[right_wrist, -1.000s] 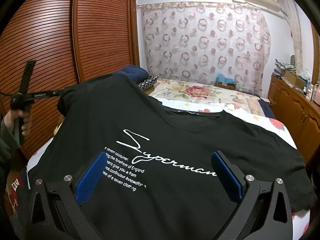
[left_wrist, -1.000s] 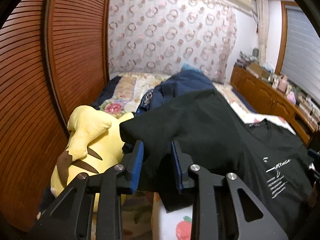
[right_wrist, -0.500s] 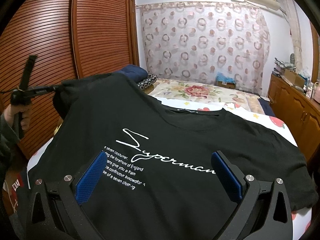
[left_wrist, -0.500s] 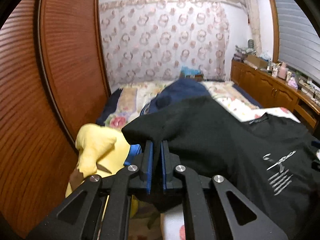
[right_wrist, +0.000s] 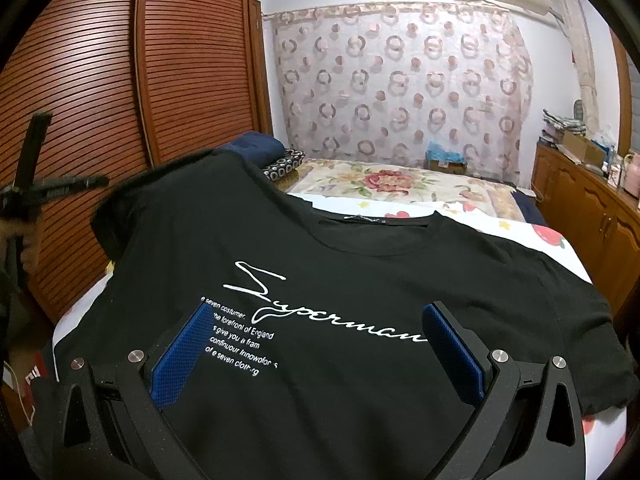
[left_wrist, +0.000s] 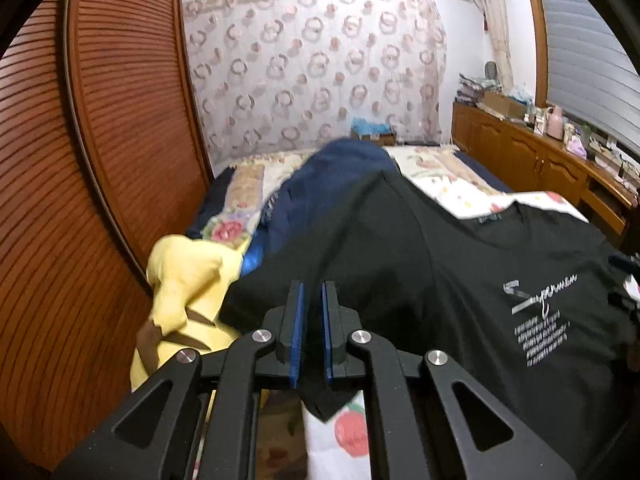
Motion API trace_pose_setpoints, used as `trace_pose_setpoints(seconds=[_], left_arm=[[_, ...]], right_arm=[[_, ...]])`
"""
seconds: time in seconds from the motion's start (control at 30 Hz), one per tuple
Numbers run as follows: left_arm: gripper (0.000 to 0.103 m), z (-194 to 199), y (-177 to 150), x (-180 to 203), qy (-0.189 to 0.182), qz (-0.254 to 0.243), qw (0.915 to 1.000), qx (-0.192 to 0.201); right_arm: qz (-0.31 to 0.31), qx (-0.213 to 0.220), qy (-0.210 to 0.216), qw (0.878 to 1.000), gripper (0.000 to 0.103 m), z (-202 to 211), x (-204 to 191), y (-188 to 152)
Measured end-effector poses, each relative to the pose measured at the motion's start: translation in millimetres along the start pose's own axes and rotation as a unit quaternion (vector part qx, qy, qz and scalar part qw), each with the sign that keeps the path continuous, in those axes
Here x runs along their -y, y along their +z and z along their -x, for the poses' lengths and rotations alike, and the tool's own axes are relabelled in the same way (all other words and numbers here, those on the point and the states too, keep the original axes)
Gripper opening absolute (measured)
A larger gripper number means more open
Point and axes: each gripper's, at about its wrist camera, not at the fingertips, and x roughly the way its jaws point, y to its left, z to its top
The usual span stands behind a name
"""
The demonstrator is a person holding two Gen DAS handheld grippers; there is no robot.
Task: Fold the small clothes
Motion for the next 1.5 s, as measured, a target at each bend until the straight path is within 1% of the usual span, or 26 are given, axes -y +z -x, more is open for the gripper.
trace_pose_setpoints(seconds=[0.1, 0.13, 0.17, 0.27, 0.3, 0.33, 0.37, 0.4, 0.43, 0.5, 0.53, 0.6, 0.67, 0.7, 0.73, 0.8, 0.9, 0.97, 1.07, 1.17, 1.23, 1.3, 1.4, 1.47, 1.5], left_arm=[[0.008, -2.4, -7.4, 2.1, -0.001, -0.001, 1.0, -0.002], [0.004, -1.3, -7.8, 6.2, -0.002, -0.003, 1.0, -0.004], [0.004, -1.3, -7.1, 7.2, 0.002, -0.005, 1.0, -0.004], [0.005, -0.6, -1.6, 4.9, 0.018, -0.007, 0.9997, 0.012], [0.01, -1.0, 0.9, 4.3, 0.02, -0.009, 0.9997, 0.014], [0.024, -2.1, 3.5, 4.1, 0.017, -0.012, 0.9997, 0.013], [0.032, -3.5, 5.0, 3.8, 0.012, -0.015, 0.9997, 0.012], [0.045, -5.3, 6.9, 3.5, 0.004, -0.017, 0.9998, 0.013], [0.046, -8.9, 8.4, 3.5, 0.001, -0.017, 0.9998, 0.013], [0.046, -17.3, 11.6, 4.0, 0.015, -0.027, 0.9995, 0.01], [0.046, -21.5, 12.8, 3.6, 0.019, -0.033, 0.9992, 0.01], [0.044, -30.9, 15.7, 3.4, 0.011, -0.042, 0.999, 0.002], [0.034, -42.1, 16.4, 4.1, 0.004, -0.056, 0.9983, -0.016], [0.018, -49.1, 16.2, 4.1, 0.009, -0.064, 0.9975, -0.026], [0.006, -52.1, 16.1, 2.7, 0.011, -0.066, 0.9973, -0.031], [0.003, -50.5, 17.1, -1.7, 0.003, -0.057, 0.9979, -0.032], [0.002, -25.9, 23.2, 2.8, 0.014, -0.053, 0.9985, 0.007], [0.002, -4.0, 32.4, 10.3, 0.005, -0.054, 0.998, 0.034], [0.002, 17.7, 46.7, 28.9, -0.011, -0.068, 0.9962, 0.054], [0.002, 32.7, 63.5, 60.2, -0.034, -0.095, 0.9933, 0.057], [0.002, 37.6, 73.4, 80.6, -0.055, -0.111, 0.991, 0.051], [0.002, 39.9, 80.5, 98.9, -0.064, -0.128, 0.9882, 0.055], [0.003, 35.7, 89.7, 123.6, -0.078, -0.149, 0.9846, 0.049], [0.005, 29.2, 92.8, 134.8, -0.092, -0.154, 0.9829, 0.043], [0.008, 25.6, 92.7, 138.4, -0.105, -0.152, 0.9821, 0.037]], right_arm=[[-0.001, -0.002, 0.0, 1.0, 0.103, -1.4, -0.8, -0.5], [-0.001, -0.002, 0.0, 1.0, 0.103, -1.8, -0.4, -0.7], [0.0, -0.003, -0.001, 1.0, 0.103, -2.2, -1.1, -1.0], [0.001, -0.003, -0.002, 1.0, 0.103, -2.1, -0.6, -1.0], [0.001, -0.003, -0.002, 1.0, 0.103, -2.1, -1.5, -1.2], [0.001, -0.003, -0.002, 1.0, 0.103, -1.9, -0.8, -1.1], [0.001, -0.004, -0.002, 1.0, 0.103, -2.1, -1.5, -1.3], [0.002, -0.004, -0.002, 1.0, 0.103, -2.5, -2.2, -1.7], [0.002, -0.004, -0.001, 1.0, 0.103, -2.4, -1.4, -1.6], [0.002, -0.005, -0.002, 1.0, 0.103, -3.1, -0.1, -1.8], [0.002, -0.006, -0.002, 1.0, 0.103, -2.7, 1.1, -1.6], [0.003, -0.006, -0.002, 1.0, 0.103, -2.5, 1.7, -0.6], [0.002, -0.006, -0.002, 1.0, 0.103, -2.5, 1.8, -0.5], [0.0, -0.006, -0.002, 1.0, 0.103, -2.4, 2.0, -0.6], [-0.001, -0.006, -0.002, 1.0, 0.103, -2.1, 2.9, -0.6], [-0.003, -0.005, -0.002, 1.0, 0.103, -2.0, 4.5, -1.1], [-0.006, -0.006, -0.003, 1.0, 0.103, -2.1, 6.8, -2.3], [-0.007, -0.006, -0.002, 1.0, 0.103, -2.9, 7.2, -1.9], [-0.009, -0.005, -0.001, 1.0, 0.103, -2.0, 8.7, -0.9], [-0.01, -0.002, -0.003, 1.0, 0.103, 0.3, 10.9, 1.5], [-0.012, 0.001, -0.006, 1.0, 0.103, 3.2, 14.6, 2.4], [-0.017, 0.004, -0.01, 1.0, 0.103, 5.9, 20.4, 3.1], [-0.026, 0.007, -0.018, 0.999, 0.103, 10.0, 28.6, 2.5], [-0.034, 0.008, -0.021, 0.999, 0.103, 11.8, 34.9, 1.2], [-0.038, 0.008, -0.023, 0.999, 0.103, 12.9, 38.0, 0.5]])
